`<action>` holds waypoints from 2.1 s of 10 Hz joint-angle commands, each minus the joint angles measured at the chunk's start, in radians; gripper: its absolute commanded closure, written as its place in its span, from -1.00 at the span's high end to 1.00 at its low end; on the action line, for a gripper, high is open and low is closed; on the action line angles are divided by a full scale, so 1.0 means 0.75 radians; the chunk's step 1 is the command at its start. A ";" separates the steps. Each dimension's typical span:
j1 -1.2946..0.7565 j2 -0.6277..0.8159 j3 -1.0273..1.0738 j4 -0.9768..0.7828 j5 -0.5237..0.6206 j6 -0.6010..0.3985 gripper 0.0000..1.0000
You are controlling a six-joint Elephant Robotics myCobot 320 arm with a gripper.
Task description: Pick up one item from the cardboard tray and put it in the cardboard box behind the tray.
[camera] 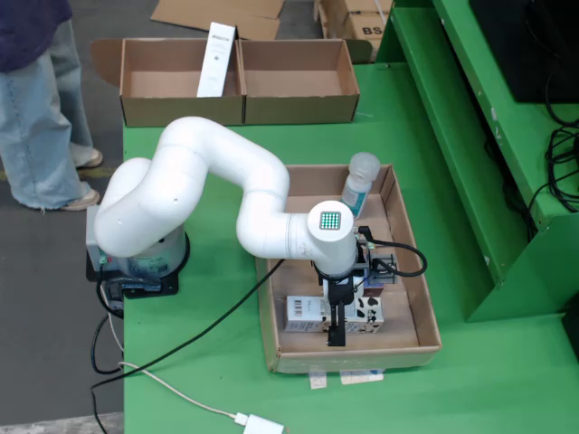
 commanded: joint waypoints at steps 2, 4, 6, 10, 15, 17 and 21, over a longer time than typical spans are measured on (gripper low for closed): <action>0.012 -0.055 0.045 0.067 -0.012 0.014 1.00; 0.017 -0.104 0.059 0.072 -0.017 0.029 1.00; 0.031 -0.134 0.006 0.163 -0.015 0.037 1.00; 0.036 -0.173 0.005 0.198 -0.003 0.022 1.00; 0.036 -0.173 0.005 0.198 -0.003 0.022 1.00; 0.036 -0.173 0.005 0.198 -0.003 0.022 1.00; 0.036 -0.173 0.005 0.198 -0.003 0.022 0.20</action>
